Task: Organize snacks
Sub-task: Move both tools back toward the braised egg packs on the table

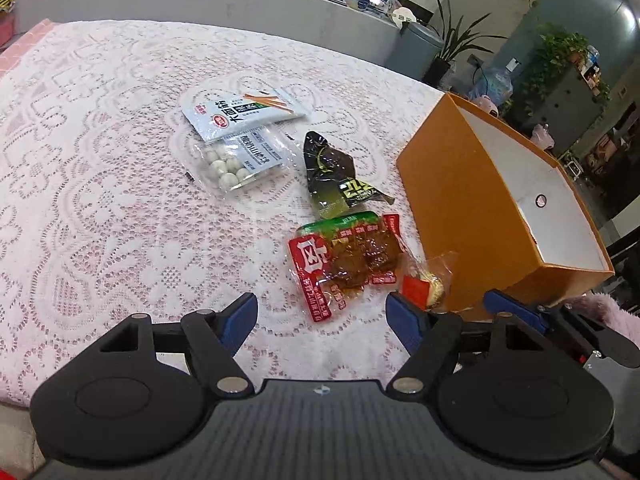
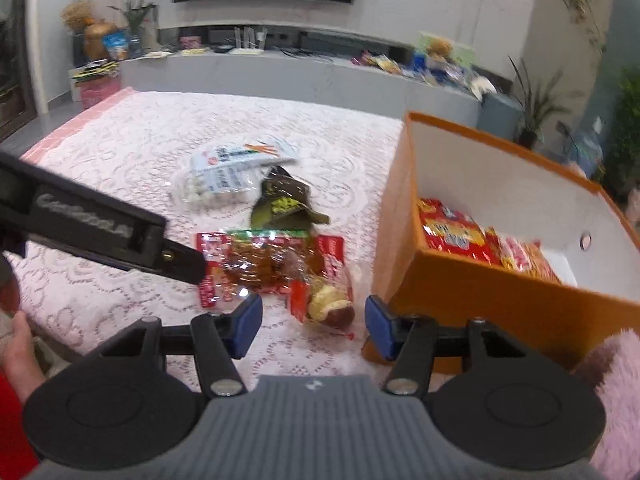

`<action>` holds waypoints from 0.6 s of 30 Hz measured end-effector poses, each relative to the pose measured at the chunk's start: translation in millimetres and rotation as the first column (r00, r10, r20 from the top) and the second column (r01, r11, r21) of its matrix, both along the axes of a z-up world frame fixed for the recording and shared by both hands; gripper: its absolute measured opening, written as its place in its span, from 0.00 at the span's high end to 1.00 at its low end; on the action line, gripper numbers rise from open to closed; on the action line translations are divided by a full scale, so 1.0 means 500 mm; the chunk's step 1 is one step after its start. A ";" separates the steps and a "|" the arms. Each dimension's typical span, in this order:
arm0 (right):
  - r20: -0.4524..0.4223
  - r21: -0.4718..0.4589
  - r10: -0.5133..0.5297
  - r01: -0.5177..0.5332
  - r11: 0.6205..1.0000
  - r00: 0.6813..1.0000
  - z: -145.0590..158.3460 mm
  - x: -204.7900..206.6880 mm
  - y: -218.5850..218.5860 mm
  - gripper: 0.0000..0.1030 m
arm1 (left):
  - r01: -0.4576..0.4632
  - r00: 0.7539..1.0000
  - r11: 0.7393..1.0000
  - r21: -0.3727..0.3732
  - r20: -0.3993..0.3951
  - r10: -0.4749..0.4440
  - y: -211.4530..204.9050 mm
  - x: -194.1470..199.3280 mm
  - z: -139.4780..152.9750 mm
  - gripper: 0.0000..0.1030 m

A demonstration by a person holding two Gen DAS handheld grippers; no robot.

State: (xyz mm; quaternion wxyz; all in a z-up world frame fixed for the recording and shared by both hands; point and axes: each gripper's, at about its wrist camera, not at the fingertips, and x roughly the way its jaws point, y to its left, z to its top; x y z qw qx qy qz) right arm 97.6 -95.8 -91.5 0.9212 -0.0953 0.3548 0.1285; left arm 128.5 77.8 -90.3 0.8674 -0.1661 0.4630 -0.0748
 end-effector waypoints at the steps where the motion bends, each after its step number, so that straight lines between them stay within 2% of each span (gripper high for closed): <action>1: -0.010 0.012 -0.017 0.017 1.000 1.000 -0.001 0.005 -0.005 0.47 | 0.000 1.000 1.000 -0.002 -0.004 0.000 0.000 0.005 -0.002 0.17; 7: -0.046 0.075 -0.075 0.078 0.994 0.996 -0.002 0.027 -0.013 0.49 | 0.006 1.000 1.000 0.018 -0.013 -0.006 0.001 0.018 -0.006 0.17; 9: -0.053 0.069 -0.108 0.111 0.991 0.993 -0.005 0.036 -0.014 0.63 | 0.005 1.000 1.000 0.026 -0.009 -0.005 0.004 0.021 -0.003 0.17; 11: -0.079 0.081 -0.137 0.143 0.986 0.987 -0.009 0.049 -0.021 0.66 | 0.011 1.000 0.999 0.034 -0.004 -0.010 0.005 0.027 -0.001 0.17; 18: -0.112 0.088 -0.209 0.219 0.972 0.971 -0.016 0.067 -0.040 0.66 | 0.135 0.991 0.983 0.125 0.001 -0.136 -0.016 0.054 0.004 0.17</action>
